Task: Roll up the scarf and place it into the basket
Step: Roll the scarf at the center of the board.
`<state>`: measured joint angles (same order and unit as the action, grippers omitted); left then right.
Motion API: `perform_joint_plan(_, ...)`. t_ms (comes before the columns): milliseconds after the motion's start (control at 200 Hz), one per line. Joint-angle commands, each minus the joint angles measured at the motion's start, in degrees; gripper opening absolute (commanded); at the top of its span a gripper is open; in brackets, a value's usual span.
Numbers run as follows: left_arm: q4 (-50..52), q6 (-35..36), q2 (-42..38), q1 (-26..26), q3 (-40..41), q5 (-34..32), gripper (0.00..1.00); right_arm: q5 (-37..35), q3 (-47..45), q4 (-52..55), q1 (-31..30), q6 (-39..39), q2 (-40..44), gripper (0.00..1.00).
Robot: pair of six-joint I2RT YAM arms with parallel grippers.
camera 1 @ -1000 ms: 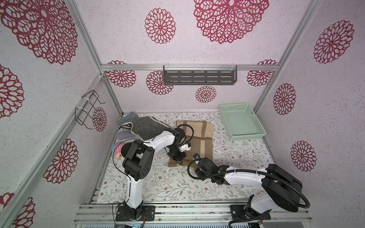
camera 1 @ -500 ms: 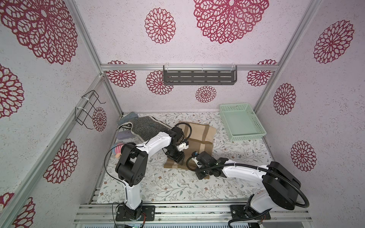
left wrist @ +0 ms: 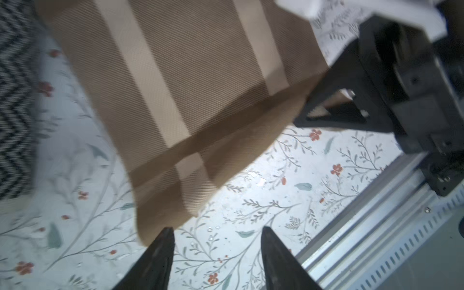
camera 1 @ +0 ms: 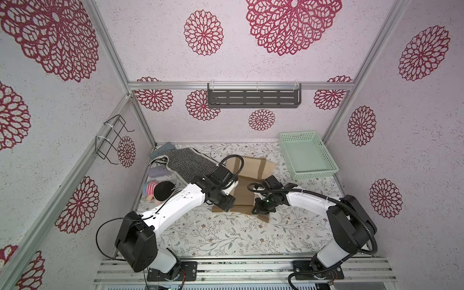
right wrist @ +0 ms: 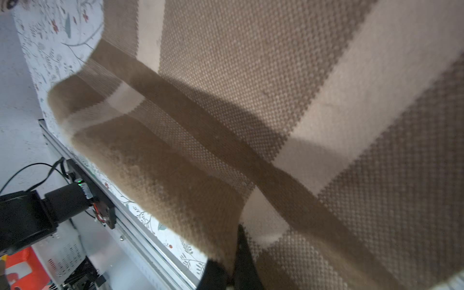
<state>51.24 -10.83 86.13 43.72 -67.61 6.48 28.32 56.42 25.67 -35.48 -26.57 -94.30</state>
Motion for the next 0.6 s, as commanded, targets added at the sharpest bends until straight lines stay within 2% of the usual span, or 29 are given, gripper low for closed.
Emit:
perform_joint_plan(0, -5.3, -5.7, 1.3, 4.9, 2.0, 0.0, 0.56, 3.3, 4.2, 4.3, 0.8, 1.8, -2.1, 0.00)
perform_joint_plan(55, -8.0, -7.3, 2.6, 5.6, 2.9, -0.2, 0.54, 3.3, 5.8, 5.8, 1.0, 3.0, -3.7, 0.00)
perform_joint_plan(165, -12.5, -9.6, 4.0, 5.5, 4.3, -1.6, 0.44, 3.7, 8.1, 7.8, 1.6, 4.8, -6.3, 0.00)
perform_joint_plan(390, -13.7, -8.9, 7.3, 5.6, 5.1, 4.4, 0.46, 5.4, 8.2, 9.4, 3.8, 6.7, -8.2, 0.00)
perform_joint_plan(495, -13.5, -9.1, 9.3, 5.1, 5.6, 2.0, 0.44, 5.9, 7.7, 9.2, 4.5, 6.9, -8.0, 0.00)
perform_joint_plan(595, -13.1, -10.4, 10.8, 2.5, 5.7, -0.9, 0.40, 6.8, 7.1, 8.7, 4.6, 6.9, -8.1, 0.00)
